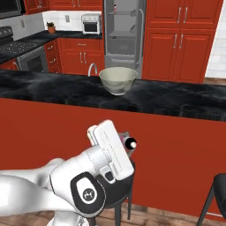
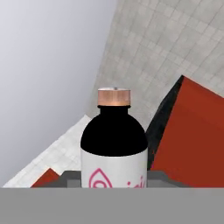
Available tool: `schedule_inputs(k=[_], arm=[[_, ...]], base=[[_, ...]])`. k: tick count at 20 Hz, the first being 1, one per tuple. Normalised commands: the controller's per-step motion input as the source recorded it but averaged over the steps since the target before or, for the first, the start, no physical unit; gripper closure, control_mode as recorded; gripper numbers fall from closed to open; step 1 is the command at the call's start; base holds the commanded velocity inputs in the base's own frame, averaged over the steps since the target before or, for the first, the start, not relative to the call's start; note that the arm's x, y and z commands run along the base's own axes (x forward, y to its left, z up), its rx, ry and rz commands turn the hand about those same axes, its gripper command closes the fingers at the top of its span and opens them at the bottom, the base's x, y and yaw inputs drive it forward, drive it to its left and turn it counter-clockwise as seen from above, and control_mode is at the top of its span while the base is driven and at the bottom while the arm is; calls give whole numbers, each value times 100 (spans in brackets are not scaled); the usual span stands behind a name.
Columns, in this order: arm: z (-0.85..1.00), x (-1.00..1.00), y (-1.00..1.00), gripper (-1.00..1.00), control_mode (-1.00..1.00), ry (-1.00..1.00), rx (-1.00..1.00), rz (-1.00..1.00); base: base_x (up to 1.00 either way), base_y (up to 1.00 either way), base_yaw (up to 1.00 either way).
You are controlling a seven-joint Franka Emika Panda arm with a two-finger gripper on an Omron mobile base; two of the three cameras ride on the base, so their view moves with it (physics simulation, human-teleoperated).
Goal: Open the fridge, grab two sodas, and place both sodas inside the bowl with ice on the dining counter.
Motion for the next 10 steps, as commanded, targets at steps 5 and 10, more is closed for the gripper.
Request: schedule_inputs(k=[5, 10], arm=[[98, 3, 42, 100, -100, -19, 37, 4], [98, 0, 42, 100, -100, -14, 39, 5]], base=[[0, 0, 0], [0, 0, 0]])
